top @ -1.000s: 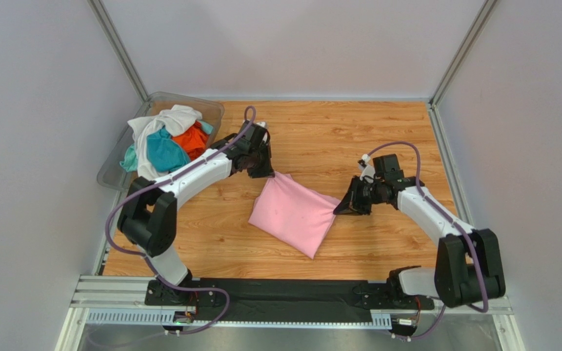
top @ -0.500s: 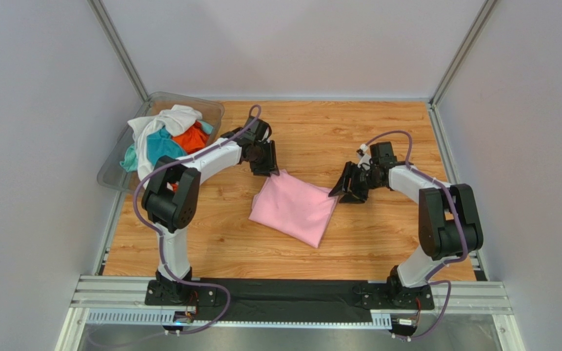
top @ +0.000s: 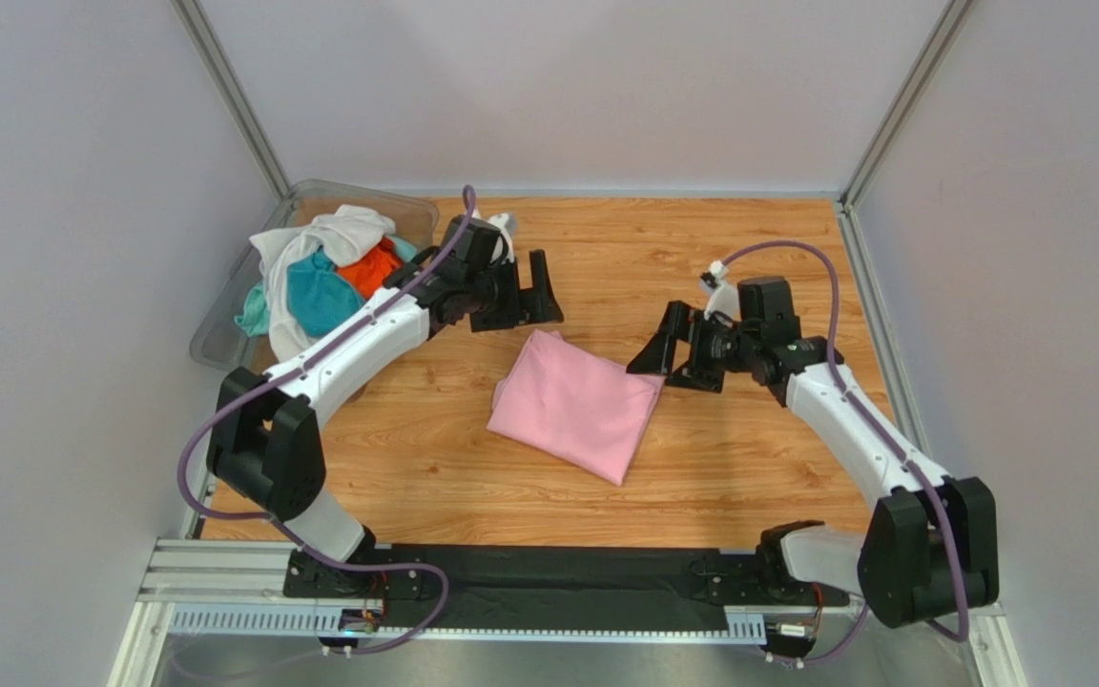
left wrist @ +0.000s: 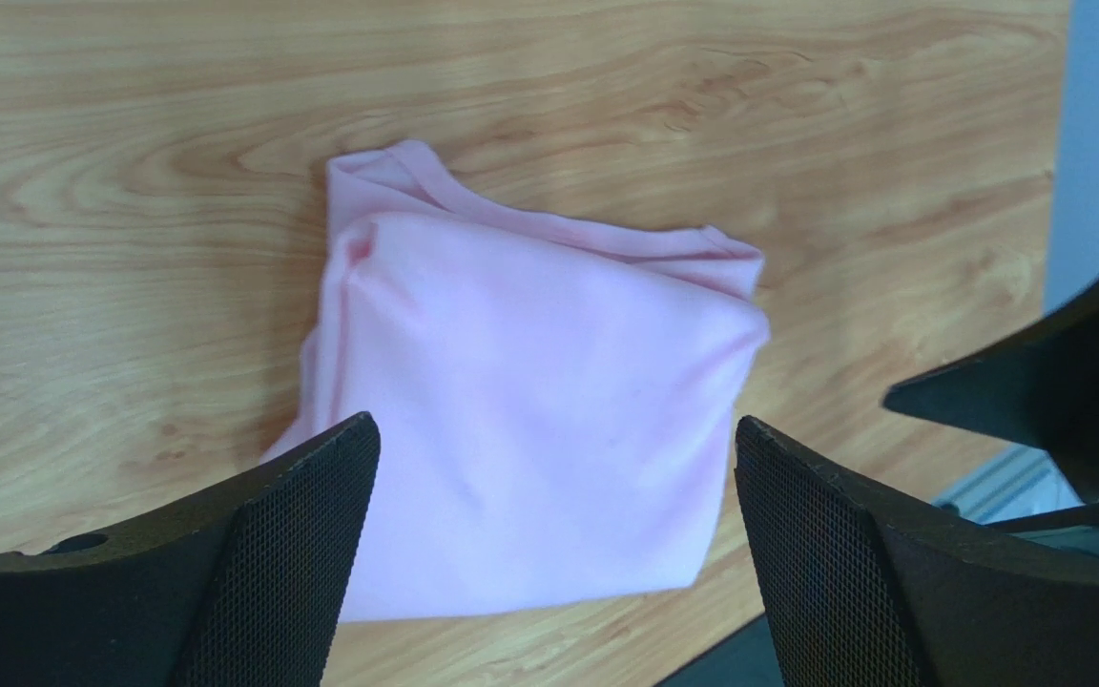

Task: Fold and stack the t-shirts
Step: Fold the tshirt

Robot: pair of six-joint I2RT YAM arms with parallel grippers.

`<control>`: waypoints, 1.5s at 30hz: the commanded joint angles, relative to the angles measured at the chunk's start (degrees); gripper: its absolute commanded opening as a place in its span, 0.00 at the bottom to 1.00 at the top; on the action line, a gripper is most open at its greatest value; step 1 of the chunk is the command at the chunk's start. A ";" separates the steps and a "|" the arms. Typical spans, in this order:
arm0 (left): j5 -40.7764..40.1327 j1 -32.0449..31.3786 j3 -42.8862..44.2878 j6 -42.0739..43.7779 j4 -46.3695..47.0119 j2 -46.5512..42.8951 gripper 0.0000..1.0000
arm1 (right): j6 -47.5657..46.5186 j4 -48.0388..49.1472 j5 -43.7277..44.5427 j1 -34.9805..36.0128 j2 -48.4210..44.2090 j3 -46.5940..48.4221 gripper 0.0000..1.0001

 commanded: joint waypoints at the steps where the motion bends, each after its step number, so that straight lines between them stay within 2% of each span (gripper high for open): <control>1: 4.48 -2.43 -2.42 0.15 1.53 -1.15 1.00 | 2.32 1.91 -0.71 6.04 -2.55 -3.17 1.00; 7: 6.95 -3.13 -4.18 -2.13 4.61 2.45 1.00 | 3.03 7.02 1.93 10.55 0.60 -3.01 1.00; 11: 6.15 -3.05 -2.00 -3.27 6.28 7.80 1.00 | 0.31 8.00 3.41 10.64 7.98 0.68 1.00; 16: 3.70 -2.61 2.23 -2.48 2.15 14.49 1.00 | -1.89 7.56 5.27 10.46 18.44 6.12 1.00; 22: 1.23 -1.03 0.30 -2.05 1.62 15.90 1.00 | -4.26 7.30 8.08 9.59 27.57 10.35 1.00; 28: 0.79 -0.50 -0.40 1.38 -0.75 17.58 1.00 | -8.66 3.44 10.09 9.23 31.99 15.97 1.00; 32: 2.37 -0.50 -3.21 1.56 -0.31 12.24 1.00 | -9.80 0.18 13.17 10.28 26.56 18.35 1.00; 36: 0.71 -0.67 -6.46 1.03 -1.19 2.13 1.00 | -11.03 -5.79 22.63 12.56 13.41 20.90 1.00; 38: -2.88 -0.85 -10.05 1.47 -3.54 -8.73 1.00 | -8.68 -8.78 28.00 13.88 5.33 20.21 1.00; 39: -2.90 -0.85 -10.07 1.47 -3.56 -8.79 1.00 | -8.66 -8.79 29.42 13.89 5.27 20.20 1.00; 43: -13.24 -0.85 -14.89 1.39 -9.70 -25.26 1.00 | 0.10 -7.48 34.61 13.63 -9.97 13.11 1.00; 45: -15.98 -0.85 -16.57 0.51 -13.29 -30.04 1.00 | 2.75 -4.51 38.55 13.63 -14.13 8.45 1.00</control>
